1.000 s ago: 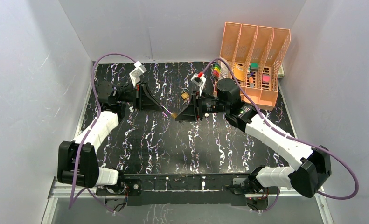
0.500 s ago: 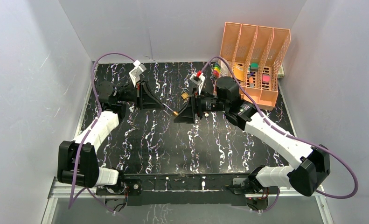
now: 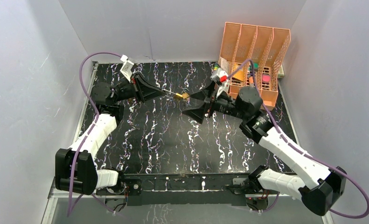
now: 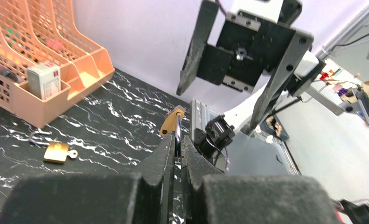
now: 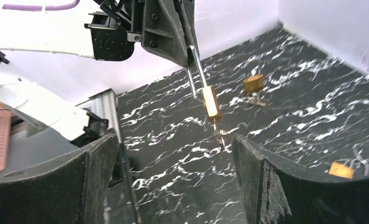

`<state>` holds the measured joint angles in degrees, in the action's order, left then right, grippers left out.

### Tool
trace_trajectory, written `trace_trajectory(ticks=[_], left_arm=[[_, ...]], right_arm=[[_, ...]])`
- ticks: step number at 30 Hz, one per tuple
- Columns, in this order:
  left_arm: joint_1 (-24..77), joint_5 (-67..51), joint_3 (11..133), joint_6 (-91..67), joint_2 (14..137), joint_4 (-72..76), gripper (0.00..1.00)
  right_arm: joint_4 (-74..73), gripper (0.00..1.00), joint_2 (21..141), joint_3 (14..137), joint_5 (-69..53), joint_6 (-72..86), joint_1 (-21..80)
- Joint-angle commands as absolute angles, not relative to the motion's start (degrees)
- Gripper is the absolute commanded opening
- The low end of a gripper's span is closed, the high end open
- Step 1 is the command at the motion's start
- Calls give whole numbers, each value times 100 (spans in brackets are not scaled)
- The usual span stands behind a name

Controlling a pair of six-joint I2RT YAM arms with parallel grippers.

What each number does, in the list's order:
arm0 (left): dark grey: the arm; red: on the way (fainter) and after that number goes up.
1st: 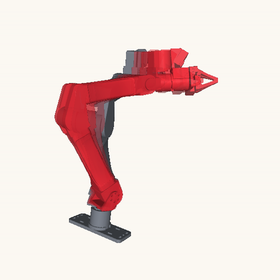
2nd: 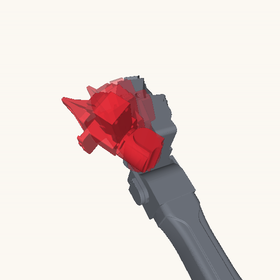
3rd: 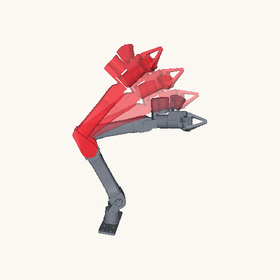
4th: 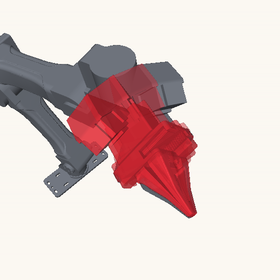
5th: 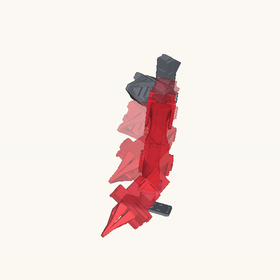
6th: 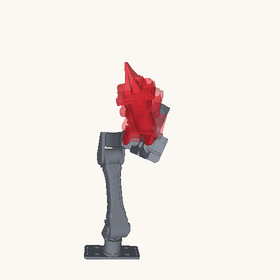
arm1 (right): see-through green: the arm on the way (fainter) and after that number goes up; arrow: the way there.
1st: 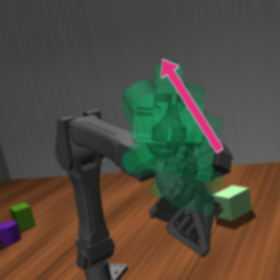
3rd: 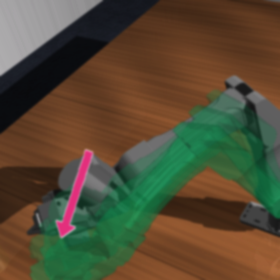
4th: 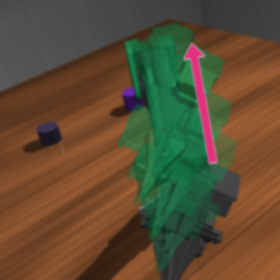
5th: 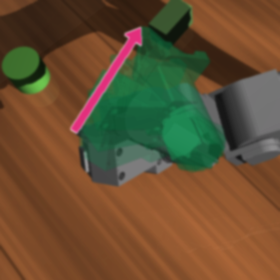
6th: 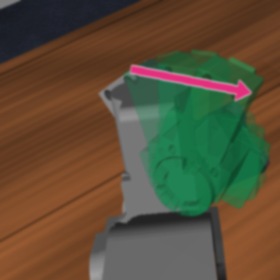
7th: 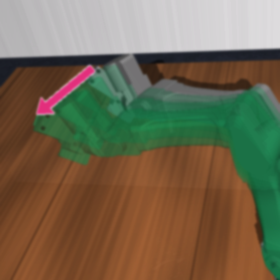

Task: Lock with the key
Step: Pick up the lock from the center of the board.

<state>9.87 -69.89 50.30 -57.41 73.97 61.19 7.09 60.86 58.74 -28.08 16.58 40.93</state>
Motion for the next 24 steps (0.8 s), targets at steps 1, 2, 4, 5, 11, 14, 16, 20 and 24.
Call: trace_trajectory(ticks=[1, 2, 4, 5, 11, 14, 16, 20, 24], left_arm=[[967, -6277, 5049, -5489, 7013, 6232, 0], [967, -6224, 5053, -5477, 6987, 6236, 0], [967, -6155, 5077, -5466, 6950, 6229, 0], [967, -6135, 5087, -5463, 6938, 6224, 0], [967, -6052, 5102, -5433, 6882, 6231, 0], [967, -5992, 5064, -5417, 6850, 6230, 0], [967, -5956, 5039, -5389, 6826, 6224, 0], [967, -5915, 4957, -5312, 6785, 6230, 0], [967, -5920, 4905, -5249, 6753, 6225, 0]], right_arm=[[2981, 98, 5598, 4874, -2506, 1277, 4088], [3310, 98, 5565, 4719, -2497, 1258, 4093], [3666, 98, 5640, 4637, -2606, 1236, 4084], [3722, 98, 5793, 4696, -2765, 1227, 4087], [3653, 92, 6592, 5335, -3762, 1247, 4046], [3981, 91, 6740, 5336, -3805, 1331, 4021], [4192, 90, 6831, 5289, -3848, 1447, 4002], [4382, 86, 7013, 5332, -3931, 1680, 3962], [4309, 83, 7066, 5402, -3660, 1691, 3947]])
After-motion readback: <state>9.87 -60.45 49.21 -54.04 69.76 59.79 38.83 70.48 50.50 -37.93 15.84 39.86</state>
